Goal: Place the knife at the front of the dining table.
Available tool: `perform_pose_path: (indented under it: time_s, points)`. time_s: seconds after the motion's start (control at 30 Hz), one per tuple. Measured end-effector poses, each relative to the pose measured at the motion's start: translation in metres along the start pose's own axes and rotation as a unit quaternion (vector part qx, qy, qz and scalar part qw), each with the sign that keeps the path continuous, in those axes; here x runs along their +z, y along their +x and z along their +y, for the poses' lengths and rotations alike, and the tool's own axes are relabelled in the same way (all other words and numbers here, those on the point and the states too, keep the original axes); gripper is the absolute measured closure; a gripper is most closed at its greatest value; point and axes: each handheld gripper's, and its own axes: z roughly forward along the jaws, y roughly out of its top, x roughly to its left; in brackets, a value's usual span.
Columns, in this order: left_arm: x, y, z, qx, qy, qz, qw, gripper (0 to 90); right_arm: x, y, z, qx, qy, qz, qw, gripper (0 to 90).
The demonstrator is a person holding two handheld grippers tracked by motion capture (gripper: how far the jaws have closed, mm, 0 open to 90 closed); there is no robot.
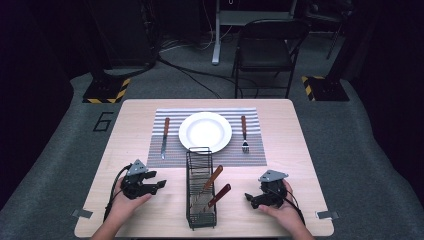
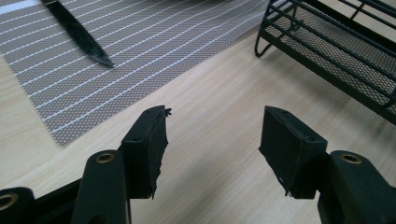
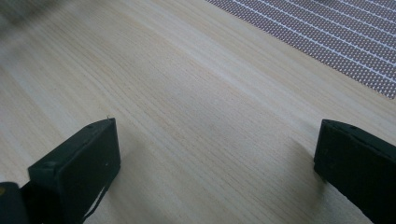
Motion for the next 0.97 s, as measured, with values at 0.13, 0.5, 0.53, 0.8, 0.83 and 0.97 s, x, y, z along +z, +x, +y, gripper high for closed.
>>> perform_pose_path:
  time_s: [0.13,0.5,0.53,0.8,0.83,0.97]
  points:
    - [0.004,-0.004,-0.003,0.003,0.006,-0.004,1.0000,41.1,0.000,0.000,0.000,0.000,0.000,0.000,1.0000,0.0]
    - [0.007,0.008,-0.011,-0.035,-0.006,0.000,0.9994,39.9,0.000,0.000,0.000,0.000,0.000,0.000,1.0000,0.0]
    - [0.006,0.010,-0.012,-0.034,-0.003,0.005,0.9994,39.6,0.000,0.000,0.000,0.000,0.000,0.000,1.0000,0.0]
    - [0.004,0.019,-0.015,-0.049,-0.005,0.035,0.9982,37.7,0.000,0.000,0.000,0.000,0.000,0.000,1.0000,0.0]
    - [0.004,0.019,-0.015,-0.048,-0.006,0.037,0.9981,37.5,0.000,0.000,0.000,0.000,0.000,0.000,1.0000,0.0]
    - [0.004,0.020,-0.015,-0.045,-0.007,0.052,0.9976,36.4,0.000,0.000,0.000,-0.001,0.001,0.001,1.0000,0.0]
